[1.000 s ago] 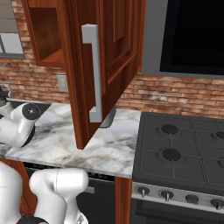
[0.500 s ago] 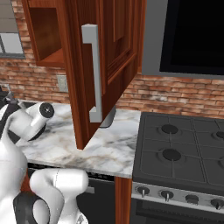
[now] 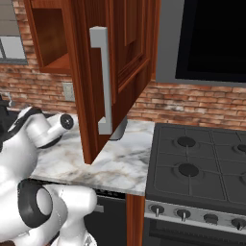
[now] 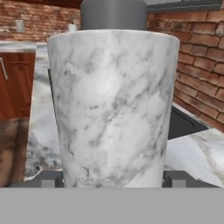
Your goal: Locate and retrieve the soap dispenser and soap dispenser from the cabinet. Place them next to the sink.
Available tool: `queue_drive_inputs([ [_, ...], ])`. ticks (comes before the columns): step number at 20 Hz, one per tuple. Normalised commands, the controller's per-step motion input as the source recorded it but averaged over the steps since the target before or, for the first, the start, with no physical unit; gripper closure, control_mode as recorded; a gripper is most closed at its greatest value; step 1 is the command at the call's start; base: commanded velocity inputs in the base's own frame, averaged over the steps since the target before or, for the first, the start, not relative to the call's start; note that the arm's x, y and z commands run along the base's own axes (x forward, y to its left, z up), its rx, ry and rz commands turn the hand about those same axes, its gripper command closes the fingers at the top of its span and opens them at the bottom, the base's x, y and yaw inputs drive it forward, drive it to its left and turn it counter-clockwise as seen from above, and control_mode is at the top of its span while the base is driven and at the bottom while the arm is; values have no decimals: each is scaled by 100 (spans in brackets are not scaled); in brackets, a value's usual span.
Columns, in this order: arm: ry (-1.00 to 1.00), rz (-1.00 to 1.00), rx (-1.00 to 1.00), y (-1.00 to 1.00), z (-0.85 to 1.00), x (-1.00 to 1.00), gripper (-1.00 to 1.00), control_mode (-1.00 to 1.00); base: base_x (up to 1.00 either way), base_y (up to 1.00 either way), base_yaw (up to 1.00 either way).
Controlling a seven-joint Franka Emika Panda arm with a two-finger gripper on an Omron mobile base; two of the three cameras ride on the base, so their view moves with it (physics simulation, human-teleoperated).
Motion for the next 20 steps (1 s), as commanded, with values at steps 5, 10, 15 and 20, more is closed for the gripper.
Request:
queue_drive_inputs([
  [5, 2, -6, 0, -4, -30, 43, 100, -100, 0, 0, 0],
  [10, -1, 4, 8, 12, -24, 30, 100, -100, 0, 0, 0],
  [15, -5, 10, 11, 18, -26, 25, 100, -100, 0, 0, 0],
  [20, -11, 8, 7, 13, -31, 25, 100, -100, 0, 0, 0],
])
